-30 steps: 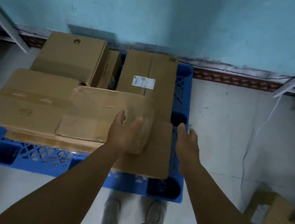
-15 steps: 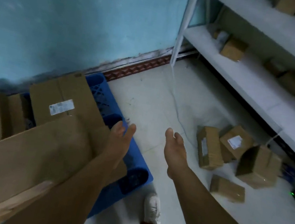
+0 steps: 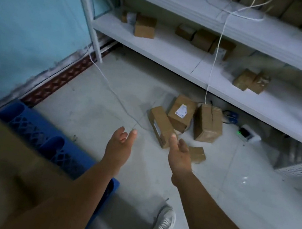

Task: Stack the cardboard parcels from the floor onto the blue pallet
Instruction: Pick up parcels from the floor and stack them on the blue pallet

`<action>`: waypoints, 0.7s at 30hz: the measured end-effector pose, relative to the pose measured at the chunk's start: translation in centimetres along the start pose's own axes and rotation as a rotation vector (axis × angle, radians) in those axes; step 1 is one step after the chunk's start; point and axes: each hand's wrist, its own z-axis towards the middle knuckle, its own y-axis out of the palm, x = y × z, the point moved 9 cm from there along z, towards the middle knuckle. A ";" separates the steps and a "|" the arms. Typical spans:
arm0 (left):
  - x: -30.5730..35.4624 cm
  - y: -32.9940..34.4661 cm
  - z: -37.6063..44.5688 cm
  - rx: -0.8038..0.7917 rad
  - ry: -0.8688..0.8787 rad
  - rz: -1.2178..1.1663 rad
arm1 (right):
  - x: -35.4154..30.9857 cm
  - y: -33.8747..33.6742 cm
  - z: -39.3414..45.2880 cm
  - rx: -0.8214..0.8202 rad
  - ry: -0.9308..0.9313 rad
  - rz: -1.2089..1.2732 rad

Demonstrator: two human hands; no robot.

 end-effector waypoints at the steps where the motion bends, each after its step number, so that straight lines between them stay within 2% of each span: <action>1: 0.3 1.4 0.5 -0.011 -0.009 0.012 | 0.1 -1.0 1.0 0.010 0.016 0.010; 10: 2.8 10.6 7.3 -0.035 -0.088 0.053 | -1.4 -5.8 11.6 -0.019 0.106 0.054; 21: 1.9 13.5 18.6 -0.036 -0.111 0.187 | 0.3 -4.5 23.6 -0.084 0.197 -0.114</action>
